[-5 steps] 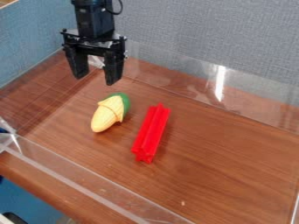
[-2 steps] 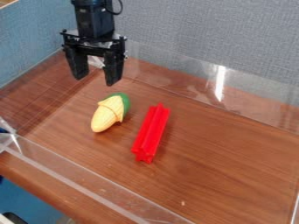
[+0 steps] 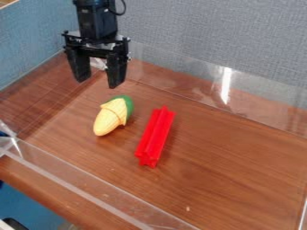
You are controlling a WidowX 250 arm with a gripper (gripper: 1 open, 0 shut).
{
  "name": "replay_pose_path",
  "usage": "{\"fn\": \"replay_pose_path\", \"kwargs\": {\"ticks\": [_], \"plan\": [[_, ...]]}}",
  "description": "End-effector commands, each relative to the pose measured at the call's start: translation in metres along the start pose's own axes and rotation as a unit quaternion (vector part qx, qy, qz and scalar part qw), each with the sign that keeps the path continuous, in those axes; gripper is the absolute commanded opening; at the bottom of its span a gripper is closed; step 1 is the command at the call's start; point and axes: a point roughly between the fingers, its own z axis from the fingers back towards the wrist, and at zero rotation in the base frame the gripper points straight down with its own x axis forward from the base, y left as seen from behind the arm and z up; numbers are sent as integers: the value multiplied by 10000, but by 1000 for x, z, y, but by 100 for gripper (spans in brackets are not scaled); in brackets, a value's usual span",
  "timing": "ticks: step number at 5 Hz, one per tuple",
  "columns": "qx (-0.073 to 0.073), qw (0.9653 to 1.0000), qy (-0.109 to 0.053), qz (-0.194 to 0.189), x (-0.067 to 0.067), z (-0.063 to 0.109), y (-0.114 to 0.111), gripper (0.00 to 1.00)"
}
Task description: Push the yellow object to the left side of the table
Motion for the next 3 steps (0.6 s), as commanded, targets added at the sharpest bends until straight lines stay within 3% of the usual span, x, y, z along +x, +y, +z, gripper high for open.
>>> {"fn": "replay_pose_path", "kwargs": {"ticks": [1, 3], "plan": [[95, 9994, -320, 0, 4, 20, 2, 100], [81, 9995, -318, 9, 5, 20, 3, 100]]}}
